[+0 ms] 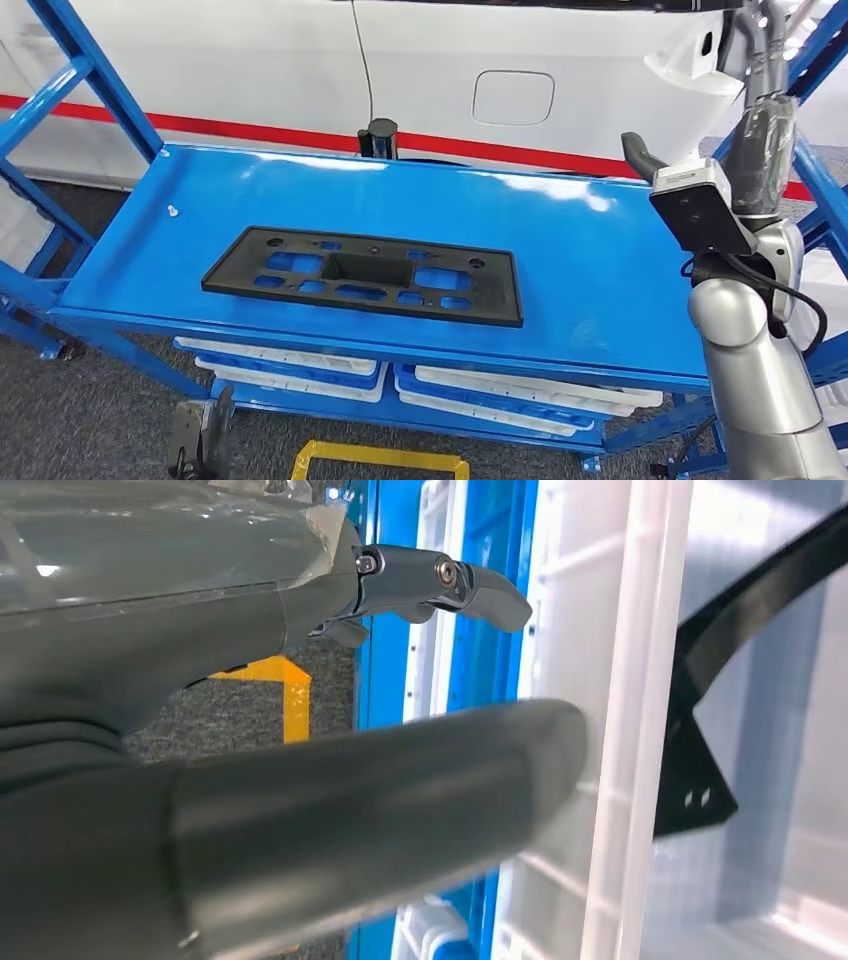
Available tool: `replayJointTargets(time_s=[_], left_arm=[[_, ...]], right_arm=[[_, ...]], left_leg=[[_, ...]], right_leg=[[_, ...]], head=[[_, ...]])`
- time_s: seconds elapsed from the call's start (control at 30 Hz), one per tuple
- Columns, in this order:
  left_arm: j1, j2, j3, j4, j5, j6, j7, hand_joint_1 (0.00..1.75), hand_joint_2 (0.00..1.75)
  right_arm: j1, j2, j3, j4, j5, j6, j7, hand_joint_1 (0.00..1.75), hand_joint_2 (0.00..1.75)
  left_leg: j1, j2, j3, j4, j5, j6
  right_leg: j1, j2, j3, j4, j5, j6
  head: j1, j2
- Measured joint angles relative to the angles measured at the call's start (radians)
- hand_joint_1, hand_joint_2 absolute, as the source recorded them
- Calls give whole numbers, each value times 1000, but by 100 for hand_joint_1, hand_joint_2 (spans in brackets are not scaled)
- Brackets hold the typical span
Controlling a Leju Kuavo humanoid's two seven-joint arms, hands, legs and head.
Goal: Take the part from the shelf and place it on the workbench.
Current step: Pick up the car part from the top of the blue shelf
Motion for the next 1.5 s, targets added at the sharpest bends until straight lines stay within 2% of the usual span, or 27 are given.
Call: replayJointTargets(time_s=[0.07,0.2,0.43,0.67,0.87,1.0,1.17,1.27,1.5], left_arm=[[-2,0,0,3,1,-2,0,0,0],[-2,-1,2,13,5,-5,-1,0,0],[-2,-1,17,23,10,-7,-12,0,0],[-2,-1,25,36,-8,7,-6,0,0],[-3,-2,26,45,-17,10,2,0,0],[-12,-6,34,65,-40,28,15,0,0],[-19,-14,62,113,-37,50,43,0,0],[-18,-26,93,124,-40,46,46,0,0],[-14,-44,148,119,-63,57,68,0,0]], right_arm=[[-1,0,1,1,9,2,-3,0,175],[2,-1,19,-4,104,27,-10,0,175],[21,-3,121,-67,316,100,33,0,175],[75,-28,219,-147,366,114,67,0,175],[91,-45,253,-174,373,118,71,0,175],[133,-51,297,-211,424,163,95,0,175],[186,-13,399,-265,448,292,134,0,175],[193,17,448,-272,416,358,147,0,175],[185,65,508,-238,340,419,147,0,175]], left_leg=[[-2,-2,-1,0,-1,1],[-6,-3,-1,0,-5,6],[-9,-2,-1,0,-6,8],[-4,-1,-1,0,-6,8],[-2,-1,-1,0,-6,8],[-2,-1,-1,0,-6,7],[-1,1,-1,0,-7,7],[-1,1,-1,0,-7,6],[-1,1,-1,0,-7,6]], right_leg=[[-1,-1,7,-10,-1,-5],[-3,-2,8,-17,0,-4],[-5,-2,7,-18,2,6],[-1,-2,7,-17,2,7],[0,-2,6,-17,1,6],[1,-2,7,-17,1,6],[1,-1,6,-17,1,6],[2,-1,6,-17,1,6],[2,-1,7,-17,1,6]], head=[[1,0],[1,0],[0,0],[0,0],[0,0],[0,0],[0,0],[0,0],[0,0]])
